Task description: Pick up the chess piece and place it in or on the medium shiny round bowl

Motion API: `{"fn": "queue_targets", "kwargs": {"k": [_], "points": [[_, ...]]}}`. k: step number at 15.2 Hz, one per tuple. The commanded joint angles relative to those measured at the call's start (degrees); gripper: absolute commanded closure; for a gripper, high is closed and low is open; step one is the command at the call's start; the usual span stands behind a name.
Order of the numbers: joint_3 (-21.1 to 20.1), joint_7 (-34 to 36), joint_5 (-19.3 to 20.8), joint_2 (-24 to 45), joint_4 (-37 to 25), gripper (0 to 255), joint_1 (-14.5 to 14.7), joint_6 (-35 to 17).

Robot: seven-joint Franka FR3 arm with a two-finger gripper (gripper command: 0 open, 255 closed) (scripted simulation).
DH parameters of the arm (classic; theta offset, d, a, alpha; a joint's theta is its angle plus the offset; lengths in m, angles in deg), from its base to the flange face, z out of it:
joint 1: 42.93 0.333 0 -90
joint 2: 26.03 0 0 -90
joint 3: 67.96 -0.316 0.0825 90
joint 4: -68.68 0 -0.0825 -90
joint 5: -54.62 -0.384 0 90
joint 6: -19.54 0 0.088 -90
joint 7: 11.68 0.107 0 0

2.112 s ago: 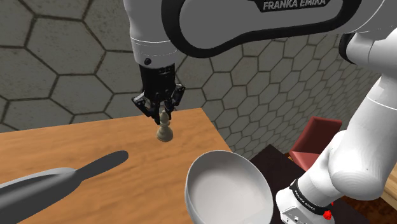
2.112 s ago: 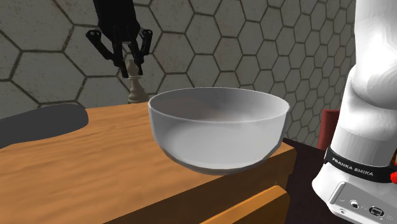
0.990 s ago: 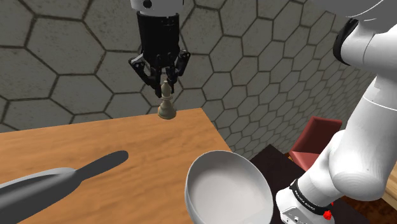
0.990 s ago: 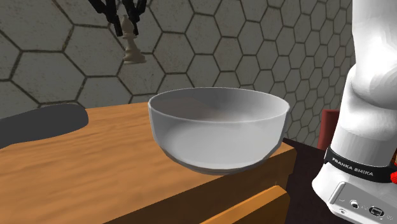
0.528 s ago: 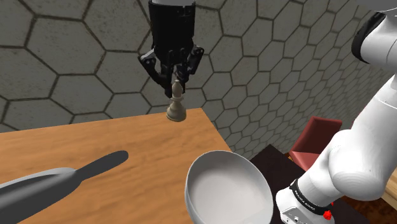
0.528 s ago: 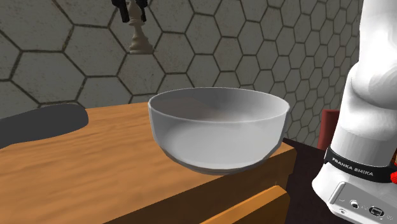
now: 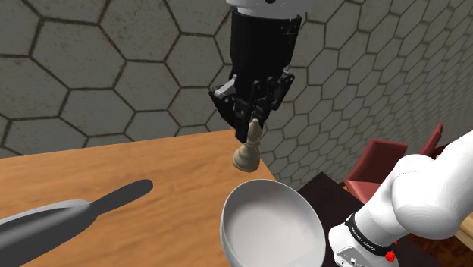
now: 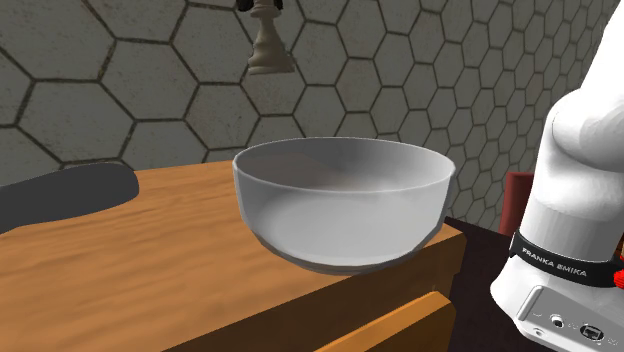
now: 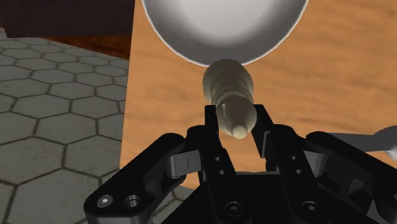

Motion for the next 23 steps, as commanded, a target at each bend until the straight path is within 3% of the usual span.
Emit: {"fn": "queue_targets", "kwargs": {"k": [1, 6, 23], "points": [[0.53, -0.04, -2.79, -4.66, 3.07, 255, 0.81, 0.71], [1.38, 1.28, -8.01, -13.69, 8.29, 255, 3.88, 3.11], [0.00, 0.23, -10.11, -16.44, 23.34, 255, 5.20, -9.49]]}}
